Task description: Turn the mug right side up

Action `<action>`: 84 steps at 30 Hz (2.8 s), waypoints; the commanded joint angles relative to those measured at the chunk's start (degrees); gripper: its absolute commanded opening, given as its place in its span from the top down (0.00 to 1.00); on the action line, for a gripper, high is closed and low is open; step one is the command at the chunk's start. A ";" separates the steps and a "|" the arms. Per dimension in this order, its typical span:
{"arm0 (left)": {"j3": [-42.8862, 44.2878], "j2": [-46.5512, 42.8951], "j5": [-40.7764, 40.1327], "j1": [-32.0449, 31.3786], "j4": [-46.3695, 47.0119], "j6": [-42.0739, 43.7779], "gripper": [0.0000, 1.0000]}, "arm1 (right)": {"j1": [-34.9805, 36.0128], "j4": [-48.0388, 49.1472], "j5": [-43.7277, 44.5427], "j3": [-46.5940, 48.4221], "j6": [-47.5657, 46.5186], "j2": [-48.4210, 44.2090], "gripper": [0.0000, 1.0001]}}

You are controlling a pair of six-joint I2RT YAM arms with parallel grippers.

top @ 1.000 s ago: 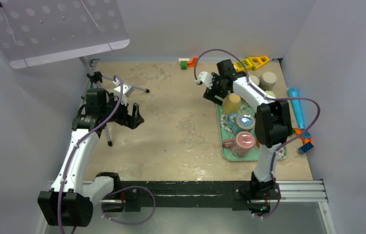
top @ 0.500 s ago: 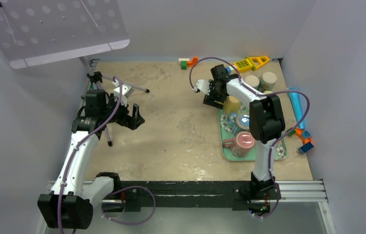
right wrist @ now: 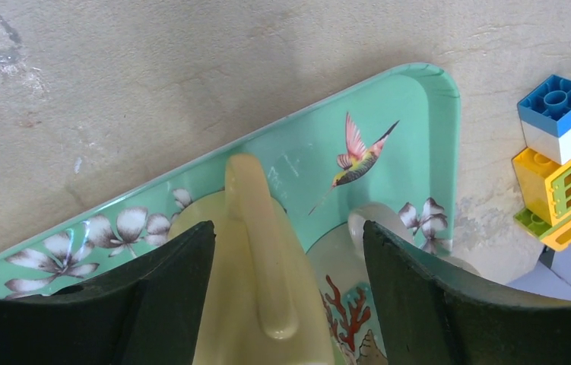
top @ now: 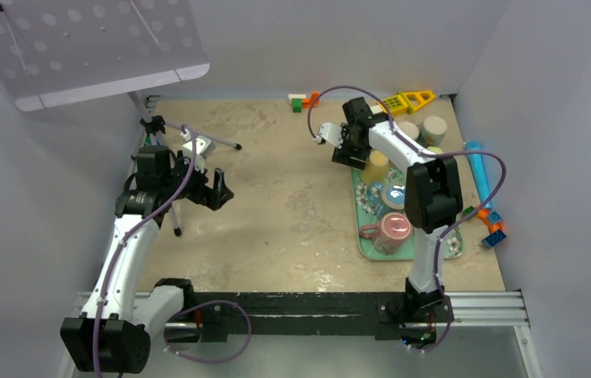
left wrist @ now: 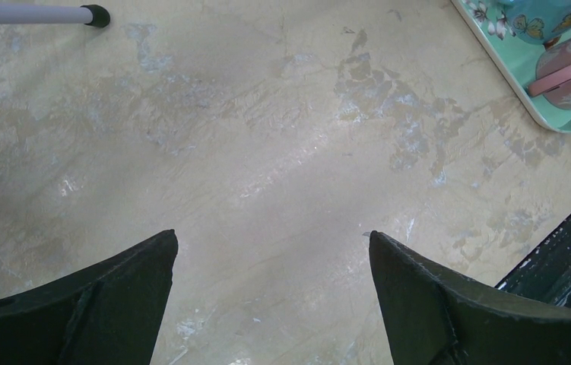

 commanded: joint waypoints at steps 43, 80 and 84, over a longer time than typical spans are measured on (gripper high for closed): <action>26.01 -5.50 35.04 0.22 -16.63 -3.88 0.01 | 10.27 64.41 -37.28 -27.51 53.21 -53.13 1.00; 20.65 -11.73 34.09 -1.40 -0.86 -25.30 0.42 | 35.77 99.18 -28.11 -22.52 72.83 -33.02 1.00; 26.68 -14.21 22.26 -1.37 -13.47 -13.41 0.22 | 35.60 95.56 -25.17 -22.11 69.68 -34.01 1.00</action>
